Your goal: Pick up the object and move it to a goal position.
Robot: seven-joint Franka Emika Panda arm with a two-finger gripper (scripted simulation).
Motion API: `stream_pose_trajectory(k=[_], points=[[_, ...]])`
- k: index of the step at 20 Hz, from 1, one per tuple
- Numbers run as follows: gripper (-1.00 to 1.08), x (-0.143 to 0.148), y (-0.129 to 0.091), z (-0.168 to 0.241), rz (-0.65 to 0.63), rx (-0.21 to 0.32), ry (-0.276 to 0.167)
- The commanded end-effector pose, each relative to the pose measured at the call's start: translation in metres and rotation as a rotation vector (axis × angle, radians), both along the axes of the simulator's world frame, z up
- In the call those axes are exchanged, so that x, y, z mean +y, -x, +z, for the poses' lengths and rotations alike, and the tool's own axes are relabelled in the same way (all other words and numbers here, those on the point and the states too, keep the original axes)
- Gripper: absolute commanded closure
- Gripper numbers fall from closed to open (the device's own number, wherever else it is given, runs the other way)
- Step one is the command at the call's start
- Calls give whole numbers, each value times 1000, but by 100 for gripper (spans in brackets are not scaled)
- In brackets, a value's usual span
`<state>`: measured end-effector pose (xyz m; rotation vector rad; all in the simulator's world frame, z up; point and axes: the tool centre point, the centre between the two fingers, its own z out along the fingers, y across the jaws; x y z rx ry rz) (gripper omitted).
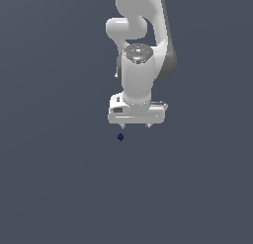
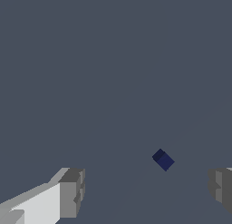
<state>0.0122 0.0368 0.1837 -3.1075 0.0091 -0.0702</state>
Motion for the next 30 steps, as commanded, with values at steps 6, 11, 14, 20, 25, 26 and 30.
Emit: stream_pose_trajectory(k=[6,11,14,20,25,26,30], points=[[-92,-1,-6,11,-25,-14,-15],[-92,-1,-10,20,-48,-24,-26],[-92,-2,-9,18,-41,-23,-24],[-92,-6,-7,10,5,-21,-16],[-92,-14,-4,-3,79,-17,-3],[-92,-16,-3,-7,98,-16,0],[-92,-24,2,-22,186,-11,13]])
